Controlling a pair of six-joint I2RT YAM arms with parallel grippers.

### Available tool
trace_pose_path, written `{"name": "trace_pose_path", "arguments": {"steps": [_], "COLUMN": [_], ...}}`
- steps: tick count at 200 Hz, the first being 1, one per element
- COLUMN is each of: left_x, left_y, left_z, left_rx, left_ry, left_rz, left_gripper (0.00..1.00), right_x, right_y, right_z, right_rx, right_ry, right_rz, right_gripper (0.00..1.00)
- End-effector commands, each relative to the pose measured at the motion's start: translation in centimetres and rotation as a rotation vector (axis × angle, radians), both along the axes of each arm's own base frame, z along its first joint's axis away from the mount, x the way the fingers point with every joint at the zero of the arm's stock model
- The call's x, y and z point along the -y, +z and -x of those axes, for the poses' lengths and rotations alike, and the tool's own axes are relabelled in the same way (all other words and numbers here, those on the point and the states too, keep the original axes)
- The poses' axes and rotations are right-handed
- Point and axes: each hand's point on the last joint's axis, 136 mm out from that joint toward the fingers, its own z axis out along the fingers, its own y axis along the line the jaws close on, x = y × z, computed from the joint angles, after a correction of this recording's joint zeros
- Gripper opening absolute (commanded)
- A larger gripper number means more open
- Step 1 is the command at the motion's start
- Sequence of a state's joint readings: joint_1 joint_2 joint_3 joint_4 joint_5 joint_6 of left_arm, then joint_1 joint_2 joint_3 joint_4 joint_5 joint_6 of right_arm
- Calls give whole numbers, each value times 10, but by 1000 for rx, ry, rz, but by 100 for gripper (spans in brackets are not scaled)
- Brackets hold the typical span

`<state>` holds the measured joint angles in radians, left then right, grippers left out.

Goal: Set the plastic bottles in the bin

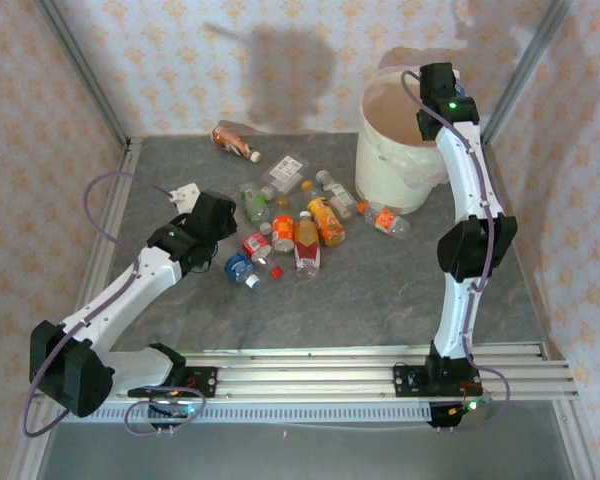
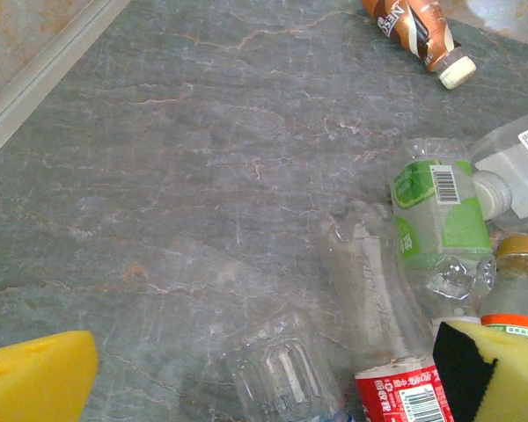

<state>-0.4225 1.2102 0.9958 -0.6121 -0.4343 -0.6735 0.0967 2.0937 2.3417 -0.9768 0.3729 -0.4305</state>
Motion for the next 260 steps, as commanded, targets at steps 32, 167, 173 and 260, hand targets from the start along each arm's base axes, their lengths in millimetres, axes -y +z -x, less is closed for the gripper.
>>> {"name": "trace_pose_path", "arguments": {"steps": [32,167,173,260], "left_x": [-17,-29,-30,-19], "left_y": [10,-2,-3,-35], "left_z": [2,15,16,37], "left_rx": [15,-5,-9,-76], "left_ry": [101,171,173,190], "left_rz": [-17,17,17,167], "left_gripper": [100,100,100,100], "right_x": [9,-16,-17,-73], "right_y": [17,45,47,101], "right_z": [2,6,7,61], "right_rx": [53,133,138,341], "right_ry": [-68,-21,-20,165], "right_rz": [50,37,35,-274], "right_gripper": [74,89,89,93]}}
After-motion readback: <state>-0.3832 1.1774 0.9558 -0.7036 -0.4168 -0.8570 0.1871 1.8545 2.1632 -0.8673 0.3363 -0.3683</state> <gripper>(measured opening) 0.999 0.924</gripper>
